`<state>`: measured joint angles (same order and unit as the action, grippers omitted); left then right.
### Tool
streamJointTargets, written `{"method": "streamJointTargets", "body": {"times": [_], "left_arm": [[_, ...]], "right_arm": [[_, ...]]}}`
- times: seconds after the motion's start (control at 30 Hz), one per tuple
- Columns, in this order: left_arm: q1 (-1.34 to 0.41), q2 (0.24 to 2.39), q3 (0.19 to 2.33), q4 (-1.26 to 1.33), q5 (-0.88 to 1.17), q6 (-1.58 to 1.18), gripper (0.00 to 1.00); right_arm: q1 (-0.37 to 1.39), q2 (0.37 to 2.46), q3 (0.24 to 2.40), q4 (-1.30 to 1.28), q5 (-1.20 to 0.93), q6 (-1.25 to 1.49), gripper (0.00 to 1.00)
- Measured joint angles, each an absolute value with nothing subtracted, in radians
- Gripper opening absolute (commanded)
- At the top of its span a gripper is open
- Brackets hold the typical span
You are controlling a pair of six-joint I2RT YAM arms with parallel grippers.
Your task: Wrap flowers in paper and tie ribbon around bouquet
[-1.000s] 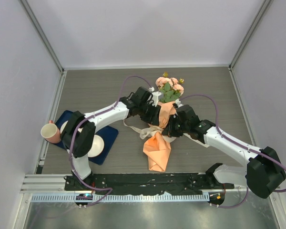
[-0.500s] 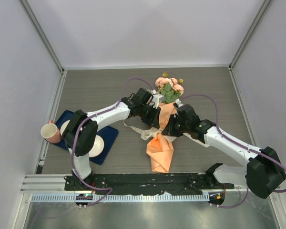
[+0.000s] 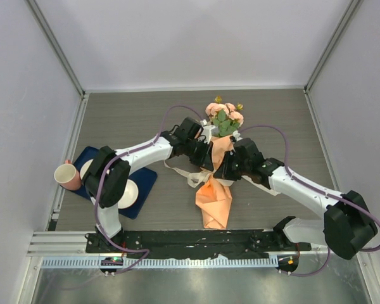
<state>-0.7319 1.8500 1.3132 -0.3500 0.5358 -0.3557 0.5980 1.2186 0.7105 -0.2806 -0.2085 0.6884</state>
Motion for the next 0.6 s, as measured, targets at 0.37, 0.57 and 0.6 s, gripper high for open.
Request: {"method": "streamJointTargets", "body": {"times": [0.37, 0.57, 0.6], "left_arm": [[-0.725, 1.786, 1.227, -0.276, 0.536, -0.476, 0.0], [-0.723, 1.756, 1.19, -0.219, 0.544, -0.547, 0.0], [-0.723, 1.756, 1.181, -0.21, 0.546, -0.556, 0.0]], "right_arm": [[0.598, 1.253, 0.651, -0.17, -0.117, 0.866, 0.0], [0.598, 1.252, 0.594, -0.114, -0.055, 0.982, 0.0], [0.598, 1.252, 0.588, -0.108, -0.05, 0.997, 0.0]]}}
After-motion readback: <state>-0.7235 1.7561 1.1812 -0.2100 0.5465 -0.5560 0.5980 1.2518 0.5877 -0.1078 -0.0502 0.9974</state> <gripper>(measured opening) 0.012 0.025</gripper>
